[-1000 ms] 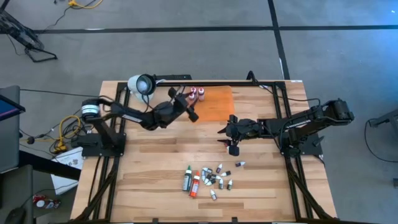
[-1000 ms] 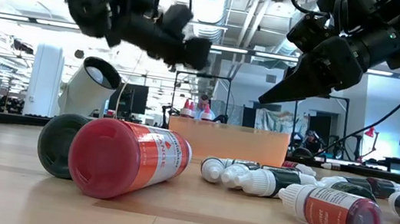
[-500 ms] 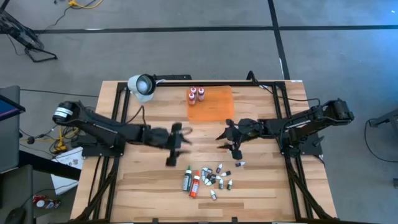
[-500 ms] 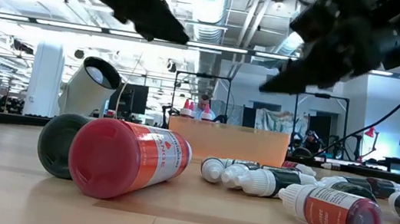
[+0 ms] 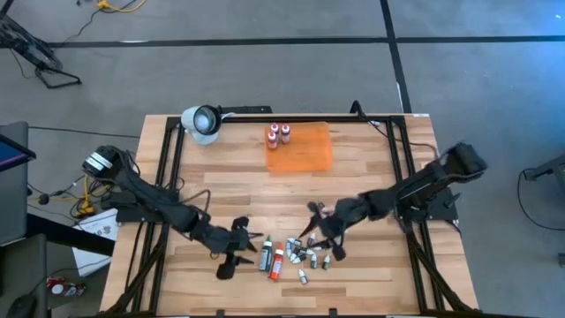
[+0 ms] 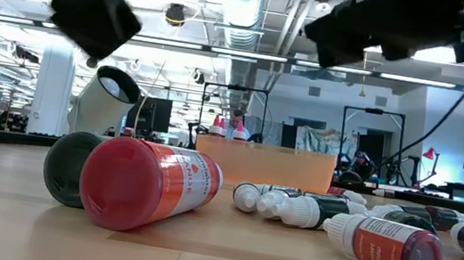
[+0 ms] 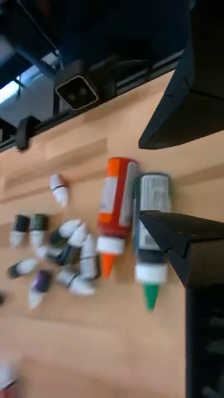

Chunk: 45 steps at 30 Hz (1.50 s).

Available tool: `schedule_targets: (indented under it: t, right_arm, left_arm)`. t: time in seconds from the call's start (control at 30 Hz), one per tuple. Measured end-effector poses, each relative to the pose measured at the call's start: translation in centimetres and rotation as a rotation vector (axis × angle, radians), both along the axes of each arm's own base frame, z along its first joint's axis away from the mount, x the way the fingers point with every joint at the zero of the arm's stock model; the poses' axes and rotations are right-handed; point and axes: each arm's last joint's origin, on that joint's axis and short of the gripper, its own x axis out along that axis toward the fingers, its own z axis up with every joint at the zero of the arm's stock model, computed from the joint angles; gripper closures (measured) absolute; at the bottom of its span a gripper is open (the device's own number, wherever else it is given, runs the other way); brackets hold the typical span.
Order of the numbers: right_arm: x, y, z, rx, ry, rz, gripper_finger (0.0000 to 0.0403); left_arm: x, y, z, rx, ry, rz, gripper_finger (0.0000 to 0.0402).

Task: Pick & Place food coloring
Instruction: Put the large orange coloring bottle into the orange bin

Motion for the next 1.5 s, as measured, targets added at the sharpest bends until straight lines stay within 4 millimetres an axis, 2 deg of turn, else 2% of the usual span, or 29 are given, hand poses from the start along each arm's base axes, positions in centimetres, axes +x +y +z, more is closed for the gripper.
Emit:
schedule_targets:
  t: [0.17, 0.33, 0.5, 0.73, 0.9, 1.07, 1.2, 1.5]
  right_arm:
    - [2.2, 1.9, -1.9, -0.031, 0.084, 0.034, 0.0260]
    - [3.5, 1.4, -2.1, -0.048, 0.165, 0.002, 0.0272]
    - [3.3, 0.7, -1.4, -0.037, 0.183, -0.026, 0.0276]
    - [2.6, 0.3, -0.6, -0.050, 0.222, -0.033, 0.0277]
    - [2.5, 0.2, -0.7, -0.061, 0.242, -0.040, 0.0280]
    - [2.3, 0.1, -0.9, -0.075, 0.267, -0.050, 0.0280]
    - [2.1, -0.1, -1.1, -0.101, 0.294, -0.078, 0.0280]
    - [2.0, -0.6, -1.6, -0.176, 0.326, -0.225, 0.0280]
  left_arm:
    - [1.2, -2.2, -2.6, -0.104, -0.020, -0.076, 0.0233]
    - [2.5, -3.8, -5.4, -0.209, -0.071, -0.164, 0.0233]
    - [3.3, -4.5, -8.0, -0.273, -0.075, -0.194, 0.0233]
    - [4.7, -5.0, -9.6, -0.256, -0.082, -0.182, 0.0233]
    - [5.3, -4.3, -9.9, -0.177, -0.118, -0.133, 0.0233]
    - [6.0, -2.7, -10.4, -0.040, -0.148, -0.006, 0.0233]
    - [6.6, -1.4, -10.5, 0.021, -0.153, 0.032, 0.0233]
    - [8.3, 2.8, -10.6, 0.161, -0.169, 0.163, 0.0233]
